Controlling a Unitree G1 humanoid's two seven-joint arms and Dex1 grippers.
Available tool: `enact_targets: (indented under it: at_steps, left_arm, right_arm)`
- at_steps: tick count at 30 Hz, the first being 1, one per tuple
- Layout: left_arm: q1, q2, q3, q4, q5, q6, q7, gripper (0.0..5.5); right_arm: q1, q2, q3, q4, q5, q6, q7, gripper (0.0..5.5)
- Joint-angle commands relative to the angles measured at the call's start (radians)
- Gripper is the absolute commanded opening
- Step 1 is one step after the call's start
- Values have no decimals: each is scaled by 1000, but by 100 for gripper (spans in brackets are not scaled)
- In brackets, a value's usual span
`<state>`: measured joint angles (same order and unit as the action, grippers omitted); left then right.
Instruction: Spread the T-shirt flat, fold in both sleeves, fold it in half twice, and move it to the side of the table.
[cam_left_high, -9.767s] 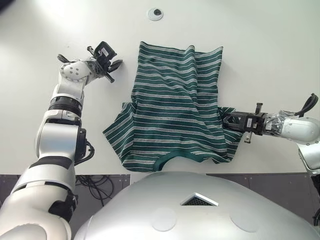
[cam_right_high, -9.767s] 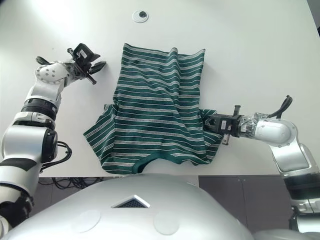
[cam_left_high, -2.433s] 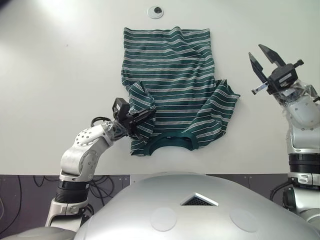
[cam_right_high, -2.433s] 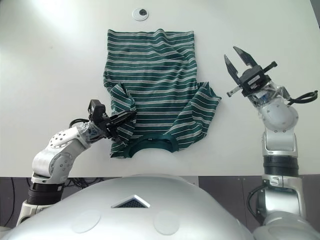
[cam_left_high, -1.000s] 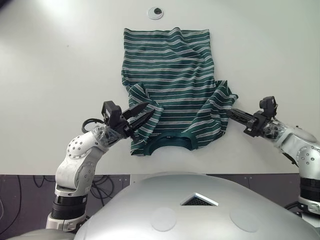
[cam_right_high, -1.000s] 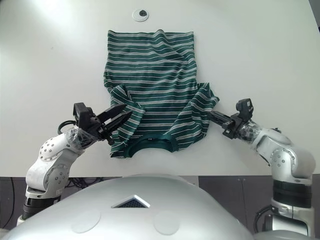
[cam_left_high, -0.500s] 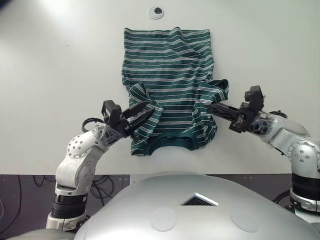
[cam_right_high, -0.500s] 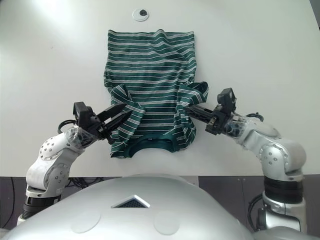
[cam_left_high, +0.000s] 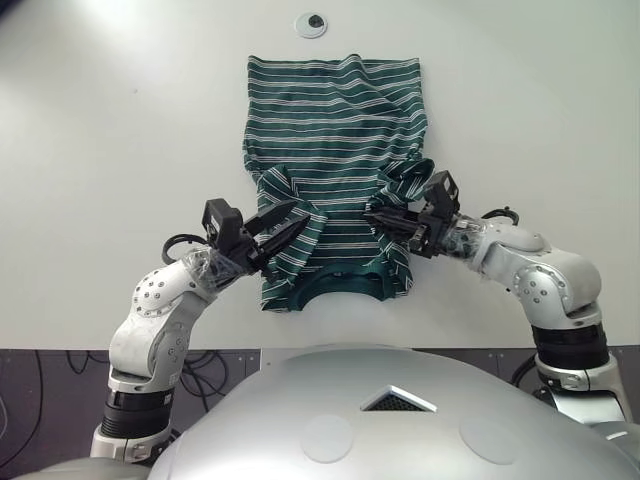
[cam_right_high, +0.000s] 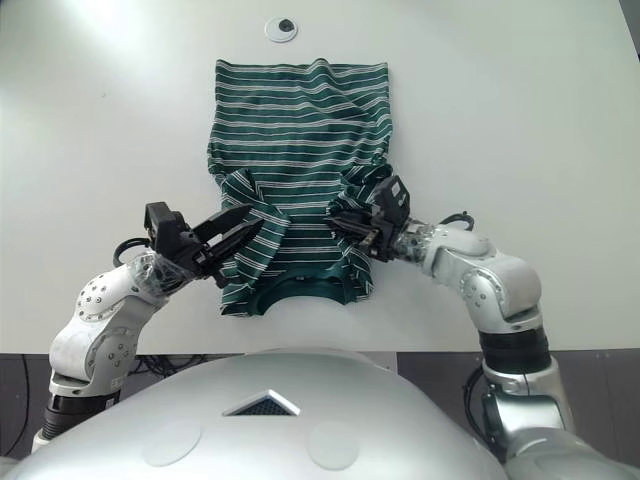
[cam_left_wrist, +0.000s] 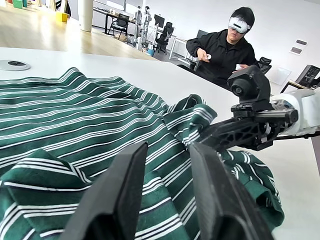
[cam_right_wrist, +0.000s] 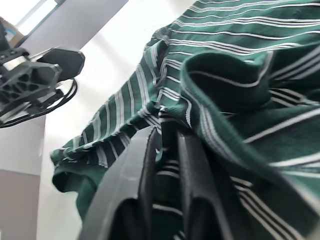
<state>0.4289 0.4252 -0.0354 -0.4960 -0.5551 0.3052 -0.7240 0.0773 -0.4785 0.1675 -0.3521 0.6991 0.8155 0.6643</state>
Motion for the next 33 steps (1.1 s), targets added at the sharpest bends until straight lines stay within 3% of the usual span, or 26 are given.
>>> enact_targets:
  at_steps: [1,7,12,17,23,26,29,33]
  left_arm:
    - [-15,5,-4,-7,-4,16,7,152]
    - [-40,1,-12,11,-1,19,4,152]
    - [-55,11,-4,18,-4,20,-1,152]
    - [-75,9,-8,35,6,14,-1,152]
    - [-67,23,38,17,21,-72,-34,152]
    - [-19,72,137,18,29,-189,-115,152]
    - [97,164,197,97,221,-532,-254,152]
    - [184,304,240,336,557,-978,-272,152]
  right_arm:
    - [-10,-9,26,1,-54,-81,52,140]
    - [-53,26,105,91,-196,-264,121,140]
    - [-116,84,102,271,-248,-327,117,140]
    - [-170,133,37,420,-135,-197,180,140]
    - [-130,101,-76,256,38,-88,246,140]
    - [-78,53,-211,138,187,-23,268,140]
    - [35,-60,-347,52,235,-36,352,140]
    - [265,-193,-410,9,-68,-447,541,140]
